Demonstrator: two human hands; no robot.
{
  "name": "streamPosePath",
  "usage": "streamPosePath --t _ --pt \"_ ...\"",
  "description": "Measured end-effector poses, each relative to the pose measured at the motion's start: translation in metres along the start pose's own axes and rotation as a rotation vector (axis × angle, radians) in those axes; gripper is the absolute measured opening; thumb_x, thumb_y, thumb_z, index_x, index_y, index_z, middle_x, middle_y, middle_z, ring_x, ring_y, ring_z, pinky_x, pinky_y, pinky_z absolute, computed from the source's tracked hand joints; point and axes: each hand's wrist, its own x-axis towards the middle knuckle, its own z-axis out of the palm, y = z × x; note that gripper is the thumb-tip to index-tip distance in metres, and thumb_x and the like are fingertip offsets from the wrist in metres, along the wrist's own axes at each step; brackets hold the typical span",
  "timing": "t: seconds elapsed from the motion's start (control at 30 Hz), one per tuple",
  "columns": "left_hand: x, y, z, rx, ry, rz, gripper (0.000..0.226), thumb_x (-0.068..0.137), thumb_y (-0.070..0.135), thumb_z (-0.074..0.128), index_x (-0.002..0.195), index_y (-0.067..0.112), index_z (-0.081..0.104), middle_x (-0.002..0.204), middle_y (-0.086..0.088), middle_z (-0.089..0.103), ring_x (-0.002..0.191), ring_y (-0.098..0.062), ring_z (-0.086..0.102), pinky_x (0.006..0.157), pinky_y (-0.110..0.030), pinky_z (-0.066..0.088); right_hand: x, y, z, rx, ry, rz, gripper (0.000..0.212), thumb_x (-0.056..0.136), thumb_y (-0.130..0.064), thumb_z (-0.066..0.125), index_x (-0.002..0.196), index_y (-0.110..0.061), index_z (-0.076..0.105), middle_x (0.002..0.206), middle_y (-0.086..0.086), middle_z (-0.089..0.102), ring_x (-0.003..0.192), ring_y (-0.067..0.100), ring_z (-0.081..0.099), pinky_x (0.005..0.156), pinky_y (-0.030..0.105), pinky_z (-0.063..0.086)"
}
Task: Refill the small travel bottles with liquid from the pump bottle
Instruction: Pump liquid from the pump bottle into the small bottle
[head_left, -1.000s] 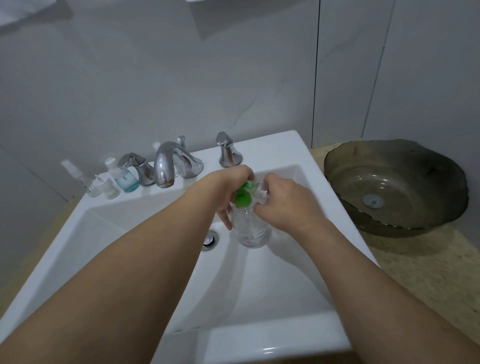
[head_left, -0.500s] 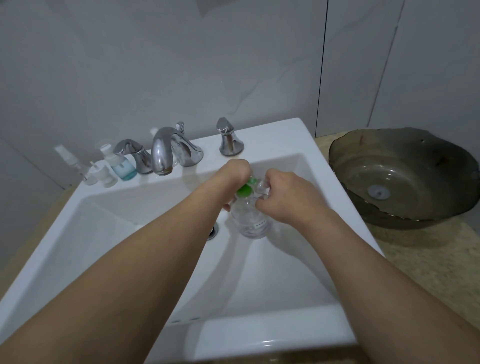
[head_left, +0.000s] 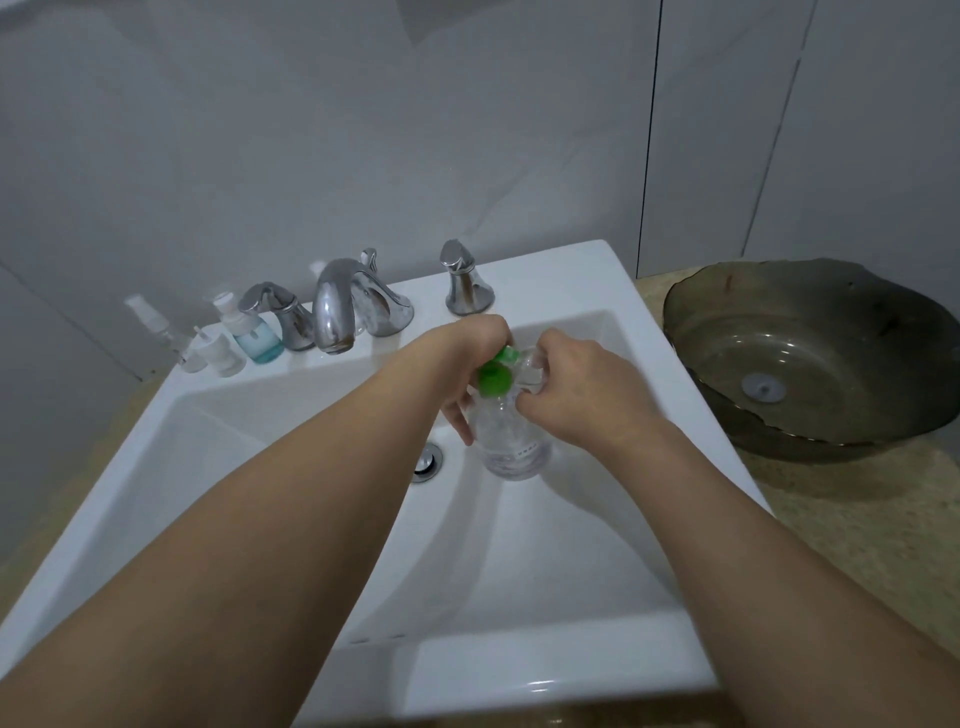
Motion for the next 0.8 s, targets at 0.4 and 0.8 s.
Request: streamPosePath --t 0.4,0.8 --pt "0.011 -0.007 0.009 0.013 0.152 0.035 0.03 0.09 0.021 0.045 0.104 0.006 0.067 0.112 -0.017 0.068 0.097 -0.038 0.064 0.08 -0.058 0.058 -0.001 0.001 0.004 0.005 -0.07 0.02 0.027 0.08 -0.035 0.063 0.09 -0.019 0.045 0.085 -0.002 0.05 0.076 0.024 0.046 0.063 0.03 0.033" --pt "0.007 0.004 -0.004 0.04 -0.076 -0.039 0.049 0.09 0.038 0.049 0.126 0.007 0.06 0.127 -0.021 0.061 0.112 -0.056 0.057 0.071 -0.074 0.054 0.0 0.0 0.001 0.031 -0.002 -0.002 0.029 0.079 -0.038 0.063 0.096 -0.021 0.046 0.085 -0.005 0.052 0.077 0.022 0.052 0.063 0.03 0.037"
